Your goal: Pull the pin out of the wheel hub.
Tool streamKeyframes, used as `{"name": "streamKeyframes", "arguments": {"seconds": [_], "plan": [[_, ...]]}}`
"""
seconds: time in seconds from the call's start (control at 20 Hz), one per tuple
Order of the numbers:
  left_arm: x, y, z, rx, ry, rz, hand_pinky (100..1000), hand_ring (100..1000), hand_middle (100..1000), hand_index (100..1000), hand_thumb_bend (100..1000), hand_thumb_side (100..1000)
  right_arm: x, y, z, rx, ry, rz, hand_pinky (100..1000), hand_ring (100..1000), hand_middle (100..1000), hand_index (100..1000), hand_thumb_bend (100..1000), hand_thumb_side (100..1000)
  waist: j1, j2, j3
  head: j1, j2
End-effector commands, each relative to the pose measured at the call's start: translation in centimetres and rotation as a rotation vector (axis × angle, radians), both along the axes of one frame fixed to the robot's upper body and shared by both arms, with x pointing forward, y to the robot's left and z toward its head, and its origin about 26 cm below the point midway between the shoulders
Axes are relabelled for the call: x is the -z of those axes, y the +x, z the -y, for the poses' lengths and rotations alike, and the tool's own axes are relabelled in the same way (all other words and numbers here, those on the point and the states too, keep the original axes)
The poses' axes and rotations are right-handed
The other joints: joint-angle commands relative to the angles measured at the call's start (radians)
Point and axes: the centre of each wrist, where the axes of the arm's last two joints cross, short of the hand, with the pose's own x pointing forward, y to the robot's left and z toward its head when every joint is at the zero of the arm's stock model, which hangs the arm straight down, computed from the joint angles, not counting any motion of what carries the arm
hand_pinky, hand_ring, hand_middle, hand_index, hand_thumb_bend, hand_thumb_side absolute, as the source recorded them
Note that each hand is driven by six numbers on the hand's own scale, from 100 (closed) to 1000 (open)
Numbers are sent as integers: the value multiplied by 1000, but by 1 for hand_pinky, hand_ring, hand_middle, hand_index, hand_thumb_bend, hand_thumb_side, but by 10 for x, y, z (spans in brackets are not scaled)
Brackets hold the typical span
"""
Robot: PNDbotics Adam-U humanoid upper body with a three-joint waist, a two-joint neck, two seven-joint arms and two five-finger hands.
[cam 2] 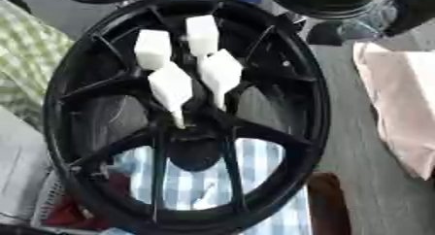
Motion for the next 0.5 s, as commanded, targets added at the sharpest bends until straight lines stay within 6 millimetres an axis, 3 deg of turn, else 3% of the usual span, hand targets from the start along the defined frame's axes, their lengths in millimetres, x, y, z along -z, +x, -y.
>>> {"name": "streamKeyframes", "arguments": {"seconds": [0.05, 0.5], "plan": [[-11, -2, -6, -12, 34, 31, 736, 586, 669, 704, 488, 670, -9, -6, -2, -14, -20, 21, 868, 784, 740, 826, 533, 288, -9, -1, 1, -3, -4], [-12, -1, -5, -7, 35, 33, 736, 585, 669, 704, 489, 670, -8, -4, -10, -48, -45, -12, 865, 781, 737, 813, 528, 283, -11, -1, 6, -9, -6]]}}
